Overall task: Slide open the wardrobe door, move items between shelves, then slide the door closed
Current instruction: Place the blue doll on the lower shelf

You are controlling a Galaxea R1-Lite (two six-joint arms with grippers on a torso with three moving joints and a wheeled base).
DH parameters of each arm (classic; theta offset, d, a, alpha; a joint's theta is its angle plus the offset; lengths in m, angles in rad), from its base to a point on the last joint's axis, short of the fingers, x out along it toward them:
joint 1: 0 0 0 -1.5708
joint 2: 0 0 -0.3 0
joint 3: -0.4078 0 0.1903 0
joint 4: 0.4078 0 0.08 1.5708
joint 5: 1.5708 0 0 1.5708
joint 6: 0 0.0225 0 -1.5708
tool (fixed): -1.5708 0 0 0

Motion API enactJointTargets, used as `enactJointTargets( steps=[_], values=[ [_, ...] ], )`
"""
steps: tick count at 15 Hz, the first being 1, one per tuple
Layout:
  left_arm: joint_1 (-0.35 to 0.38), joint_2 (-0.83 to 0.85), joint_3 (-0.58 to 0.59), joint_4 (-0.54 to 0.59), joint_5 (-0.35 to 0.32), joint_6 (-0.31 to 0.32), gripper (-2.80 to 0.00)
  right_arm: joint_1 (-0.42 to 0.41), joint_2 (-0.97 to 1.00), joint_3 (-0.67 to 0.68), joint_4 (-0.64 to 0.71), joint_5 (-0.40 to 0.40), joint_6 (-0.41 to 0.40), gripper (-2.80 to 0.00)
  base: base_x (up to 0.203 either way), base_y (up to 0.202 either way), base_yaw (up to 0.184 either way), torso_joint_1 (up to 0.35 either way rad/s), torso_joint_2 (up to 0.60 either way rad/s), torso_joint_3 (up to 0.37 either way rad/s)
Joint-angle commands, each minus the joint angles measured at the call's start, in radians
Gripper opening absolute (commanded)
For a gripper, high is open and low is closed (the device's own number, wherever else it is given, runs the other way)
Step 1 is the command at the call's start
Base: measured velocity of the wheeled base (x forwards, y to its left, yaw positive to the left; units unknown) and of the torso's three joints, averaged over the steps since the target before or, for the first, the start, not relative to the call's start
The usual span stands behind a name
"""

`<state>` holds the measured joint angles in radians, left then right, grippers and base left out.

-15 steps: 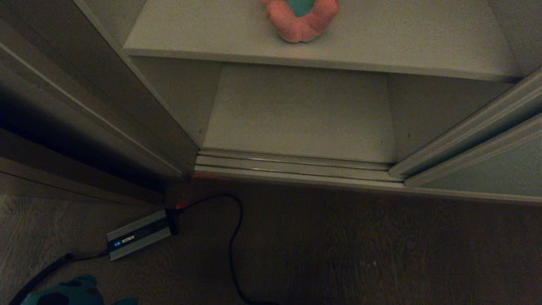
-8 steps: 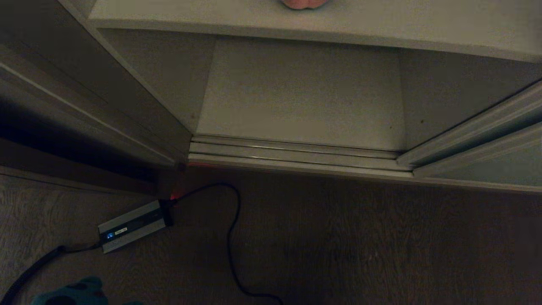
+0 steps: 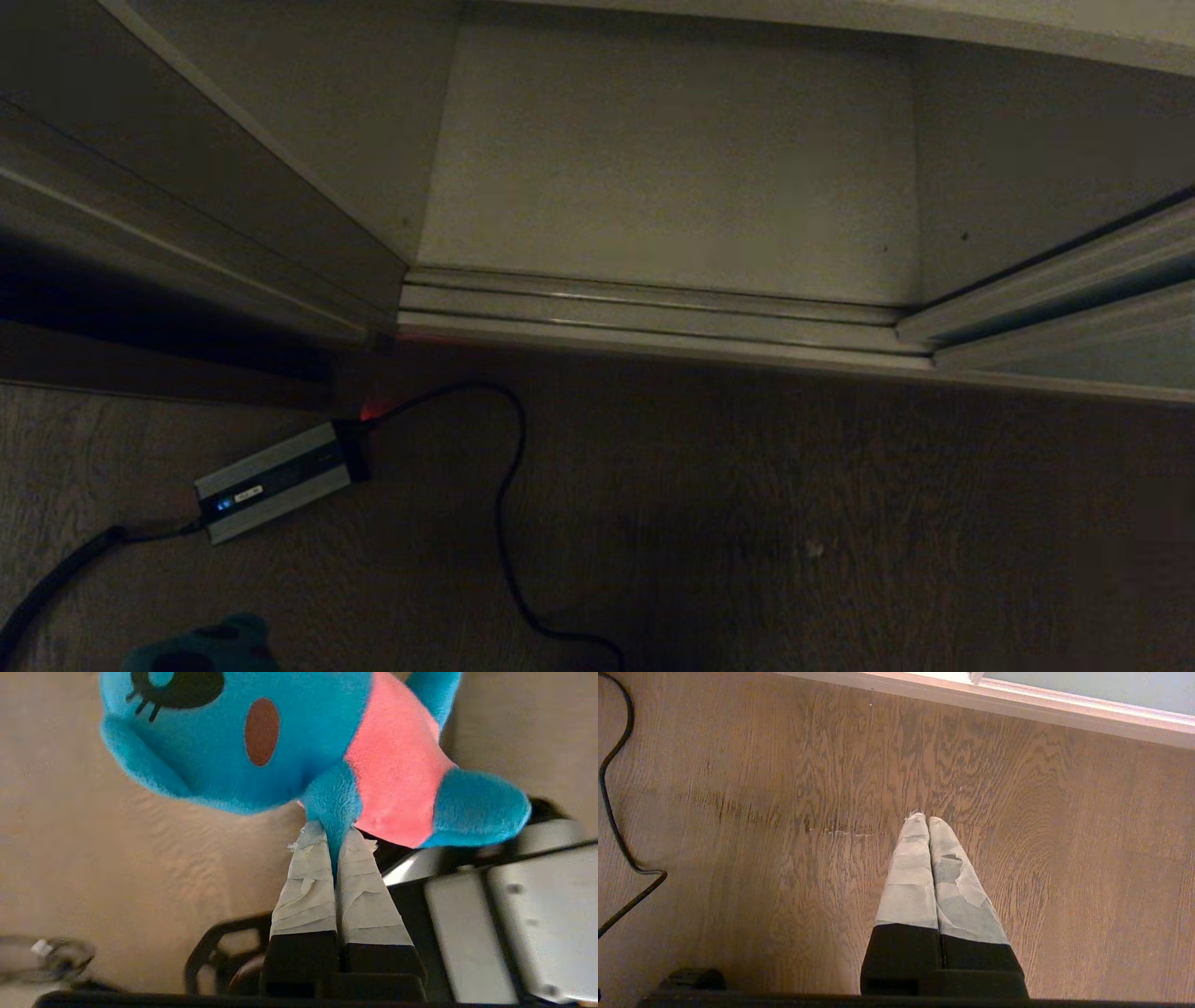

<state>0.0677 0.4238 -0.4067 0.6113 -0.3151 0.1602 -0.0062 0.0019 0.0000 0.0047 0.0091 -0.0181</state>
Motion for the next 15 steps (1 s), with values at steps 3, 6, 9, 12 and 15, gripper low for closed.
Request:
enactJointTargets(
  steps=[3, 6, 9, 12, 15],
  values=[
    [-0.002, 0.269, -0.038, -0.200, -0.150, 0.005, -2.80, 0.000, 0.001, 0.004, 0.000, 0.001, 0.000, -2.80, 0.000, 0.000, 0.000, -0.001, 0.00, -0.011],
    [-0.004, 0.491, -0.159, -0.249, -0.215, 0.008, -2.80, 0.000, 0.000, 0.005, 0.000, 0.000, 0.000, -2.80, 0.000, 0.000, 0.000, 0.000, 0.00, 0.000],
    [-0.052, 0.720, -0.295, -0.314, -0.231, 0.008, -2.80, 0.000, 0.000, 0.005, 0.000, 0.000, 0.000, -2.80, 0.000, 0.000, 0.000, 0.000, 0.00, 0.000],
    [-0.155, 0.915, -0.410, -0.437, -0.220, 0.005, -2.80, 0.000, 0.000, 0.005, 0.000, 0.000, 0.000, -2.80, 0.000, 0.000, 0.000, 0.000, 0.00, 0.000],
    [-0.264, 1.071, -0.575, -0.516, -0.159, -0.032, -2.80, 0.000, 0.000, 0.004, 0.000, 0.000, 0.000, -2.80, 0.000, 0.000, 0.000, 0.000, 0.00, 0.000]
  ],
)
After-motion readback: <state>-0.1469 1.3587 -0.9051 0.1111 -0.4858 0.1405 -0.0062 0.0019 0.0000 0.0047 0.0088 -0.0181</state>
